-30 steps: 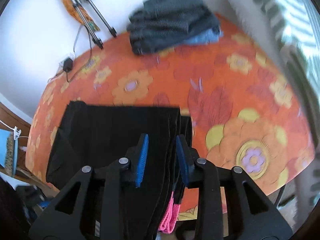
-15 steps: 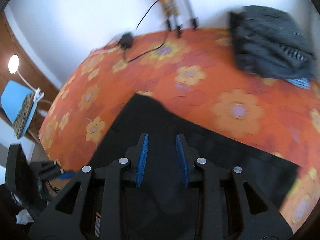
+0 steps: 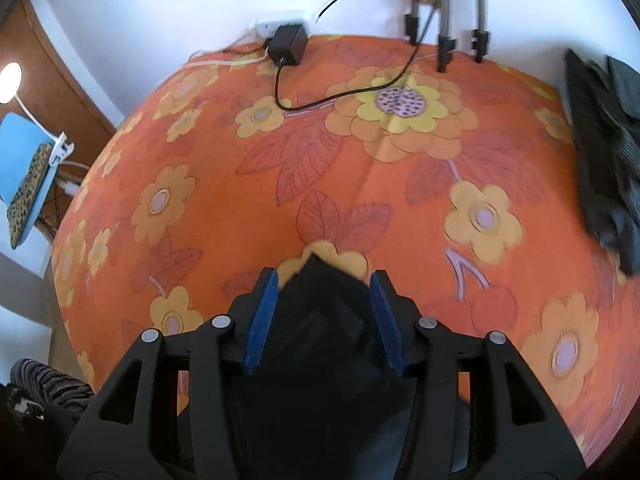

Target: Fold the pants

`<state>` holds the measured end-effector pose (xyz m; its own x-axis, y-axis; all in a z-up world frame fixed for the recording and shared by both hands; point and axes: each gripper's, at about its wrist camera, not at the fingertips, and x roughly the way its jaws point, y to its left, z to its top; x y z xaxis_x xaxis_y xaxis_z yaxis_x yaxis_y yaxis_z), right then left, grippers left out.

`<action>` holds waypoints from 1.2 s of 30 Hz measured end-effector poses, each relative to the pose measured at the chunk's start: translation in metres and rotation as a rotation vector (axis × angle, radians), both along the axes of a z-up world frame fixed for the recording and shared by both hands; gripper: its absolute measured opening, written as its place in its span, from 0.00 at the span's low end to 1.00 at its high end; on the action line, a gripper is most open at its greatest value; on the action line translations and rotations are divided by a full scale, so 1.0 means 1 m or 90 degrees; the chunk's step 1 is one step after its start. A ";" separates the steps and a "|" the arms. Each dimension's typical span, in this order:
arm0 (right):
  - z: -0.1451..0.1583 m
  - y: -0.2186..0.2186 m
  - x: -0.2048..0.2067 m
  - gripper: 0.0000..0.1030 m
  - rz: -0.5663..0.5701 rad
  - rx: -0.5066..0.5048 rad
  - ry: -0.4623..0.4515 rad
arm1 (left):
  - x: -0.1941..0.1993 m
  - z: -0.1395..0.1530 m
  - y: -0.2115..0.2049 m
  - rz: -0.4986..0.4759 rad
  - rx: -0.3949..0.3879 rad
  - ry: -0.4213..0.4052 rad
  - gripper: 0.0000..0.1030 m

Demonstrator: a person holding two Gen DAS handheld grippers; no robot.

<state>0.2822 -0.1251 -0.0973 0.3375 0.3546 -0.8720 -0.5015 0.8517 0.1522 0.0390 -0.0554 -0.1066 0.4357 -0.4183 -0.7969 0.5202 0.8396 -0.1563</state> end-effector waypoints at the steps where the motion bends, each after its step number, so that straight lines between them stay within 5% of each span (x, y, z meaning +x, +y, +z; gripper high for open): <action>1: -0.002 0.005 0.004 0.49 0.010 -0.004 0.008 | 0.000 0.000 0.001 0.000 -0.004 0.002 0.26; 4: -0.012 0.021 0.008 0.46 0.052 -0.031 0.032 | 0.001 0.000 0.001 -0.001 -0.008 0.002 0.26; 8: -0.019 0.035 -0.004 0.07 0.085 -0.098 0.001 | 0.001 0.000 0.004 -0.003 -0.015 0.003 0.26; 14: -0.004 0.024 0.006 0.00 0.018 -0.118 -0.089 | -0.001 -0.001 0.005 -0.005 -0.013 -0.003 0.26; 19: 0.004 0.011 0.022 0.00 0.009 -0.040 -0.037 | -0.002 0.004 0.011 0.006 -0.027 0.004 0.26; 20: 0.006 0.010 0.021 0.04 0.019 -0.030 -0.023 | -0.003 0.006 0.013 0.012 -0.031 0.000 0.26; 23: 0.005 0.010 0.017 0.55 0.038 -0.028 0.017 | -0.003 0.018 0.022 0.042 -0.042 -0.023 0.30; 25: 0.004 0.012 0.014 0.54 0.047 -0.045 0.004 | -0.001 0.023 0.029 0.060 -0.045 -0.033 0.30; 30: -0.015 0.025 0.010 0.40 0.067 -0.081 0.020 | 0.004 0.019 0.040 0.087 -0.058 -0.002 0.30; 32: -0.023 0.032 0.003 0.20 0.088 -0.099 0.030 | 0.004 0.016 0.042 0.088 -0.063 0.010 0.30; 36: -0.010 0.038 -0.016 0.06 0.113 -0.130 -0.036 | 0.004 0.009 0.033 0.063 -0.064 0.036 0.30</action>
<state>0.2659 -0.0875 -0.1072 0.3366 0.2319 -0.9127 -0.6483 0.7600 -0.0460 0.0431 -0.0228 -0.0979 0.4349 -0.4546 -0.7773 0.4231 0.8652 -0.2692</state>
